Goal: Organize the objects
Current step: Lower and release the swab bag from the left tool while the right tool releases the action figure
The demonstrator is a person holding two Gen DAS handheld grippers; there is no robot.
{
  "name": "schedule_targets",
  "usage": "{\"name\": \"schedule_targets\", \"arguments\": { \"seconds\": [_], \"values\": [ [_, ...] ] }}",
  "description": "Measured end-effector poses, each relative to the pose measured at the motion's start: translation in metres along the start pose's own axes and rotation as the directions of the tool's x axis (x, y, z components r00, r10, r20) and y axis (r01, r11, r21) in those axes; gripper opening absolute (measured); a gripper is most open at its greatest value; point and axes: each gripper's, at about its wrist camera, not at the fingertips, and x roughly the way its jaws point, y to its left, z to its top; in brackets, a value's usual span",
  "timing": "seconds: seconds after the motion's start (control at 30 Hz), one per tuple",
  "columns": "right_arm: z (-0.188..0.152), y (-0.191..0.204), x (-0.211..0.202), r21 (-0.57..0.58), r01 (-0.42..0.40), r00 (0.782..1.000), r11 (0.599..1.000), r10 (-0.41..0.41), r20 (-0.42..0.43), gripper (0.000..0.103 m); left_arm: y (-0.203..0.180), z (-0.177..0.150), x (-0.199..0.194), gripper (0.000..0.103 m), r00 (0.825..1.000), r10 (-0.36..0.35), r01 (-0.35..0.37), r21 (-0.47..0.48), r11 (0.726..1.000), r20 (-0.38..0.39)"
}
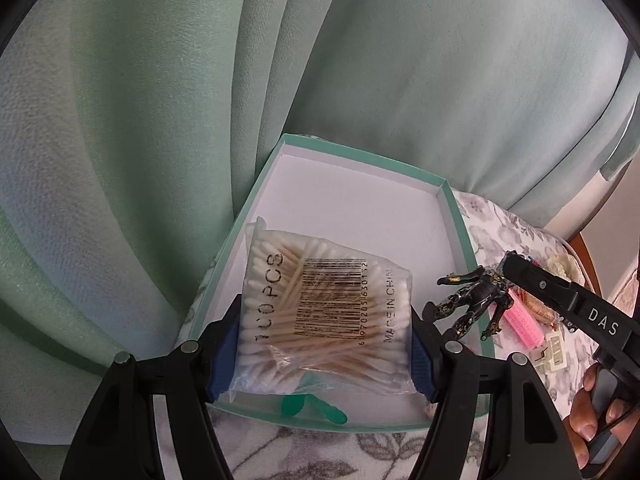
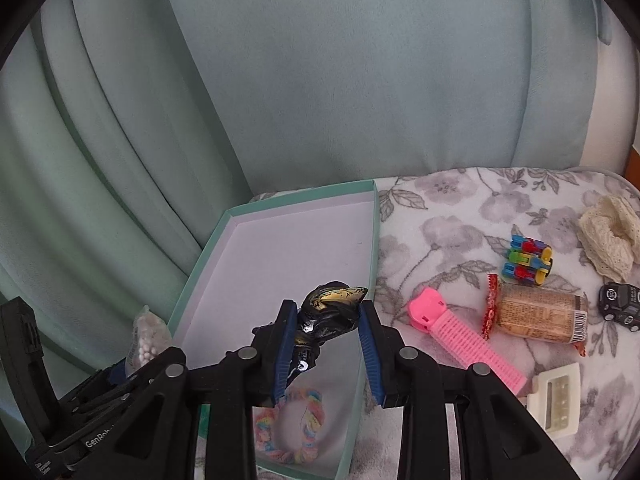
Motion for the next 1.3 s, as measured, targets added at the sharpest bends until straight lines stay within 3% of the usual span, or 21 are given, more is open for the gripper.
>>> {"name": "schedule_targets", "arguments": {
  "seconds": [0.77, 0.87, 0.97, 1.3],
  "values": [
    [0.001, 0.006, 0.032, -0.069, -0.002, 0.995, 0.998, -0.005, -0.095, 0.035, -0.014, 0.004, 0.036, 0.072, 0.997, 0.013, -0.010, 0.031, 0.999, -0.080],
    [0.001, 0.008, 0.029, -0.082, 0.002, 0.995, 0.997, -0.010, -0.097, 0.035, -0.012, 0.003, 0.031, 0.072, 0.996, 0.010, -0.008, 0.021, 1.000, -0.084],
    [0.002, 0.009, 0.029, -0.079, 0.010, 0.995, 0.997, -0.017, -0.097, 0.045, -0.011, 0.003, 0.028, 0.072, 0.996, 0.009, -0.008, 0.015, 1.000, -0.085],
    [0.002, 0.016, 0.010, -0.106, 0.005, 0.998, 0.994, -0.013, -0.069, 0.048, -0.006, 0.002, 0.005, 0.072, 0.999, 0.005, -0.006, -0.010, 1.000, -0.048]
  ]
}}
